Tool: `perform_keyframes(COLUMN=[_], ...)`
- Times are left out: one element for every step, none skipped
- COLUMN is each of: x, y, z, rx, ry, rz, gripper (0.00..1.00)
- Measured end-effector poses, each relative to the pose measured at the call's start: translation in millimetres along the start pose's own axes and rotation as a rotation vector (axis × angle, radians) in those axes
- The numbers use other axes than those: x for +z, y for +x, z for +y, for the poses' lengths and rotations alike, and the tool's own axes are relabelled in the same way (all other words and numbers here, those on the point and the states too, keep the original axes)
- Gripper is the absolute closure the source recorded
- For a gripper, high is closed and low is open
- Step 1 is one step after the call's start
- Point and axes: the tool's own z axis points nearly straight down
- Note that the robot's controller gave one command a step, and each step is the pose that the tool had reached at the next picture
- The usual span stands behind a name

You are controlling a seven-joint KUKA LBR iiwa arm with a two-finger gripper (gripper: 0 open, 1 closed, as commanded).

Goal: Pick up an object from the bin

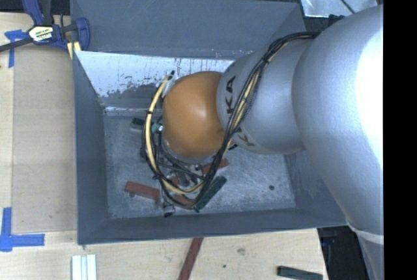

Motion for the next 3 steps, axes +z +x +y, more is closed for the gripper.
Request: perform_keyframes(x=[12,12,-134], y=[16.0,16.0,-2.6], z=[31,31,23], rx=[0.101,0.101,0.123], ry=[0.000,0.000,0.000], rz=[0.003,0.003,0.001], gripper=[1.00,1.00,1.00])
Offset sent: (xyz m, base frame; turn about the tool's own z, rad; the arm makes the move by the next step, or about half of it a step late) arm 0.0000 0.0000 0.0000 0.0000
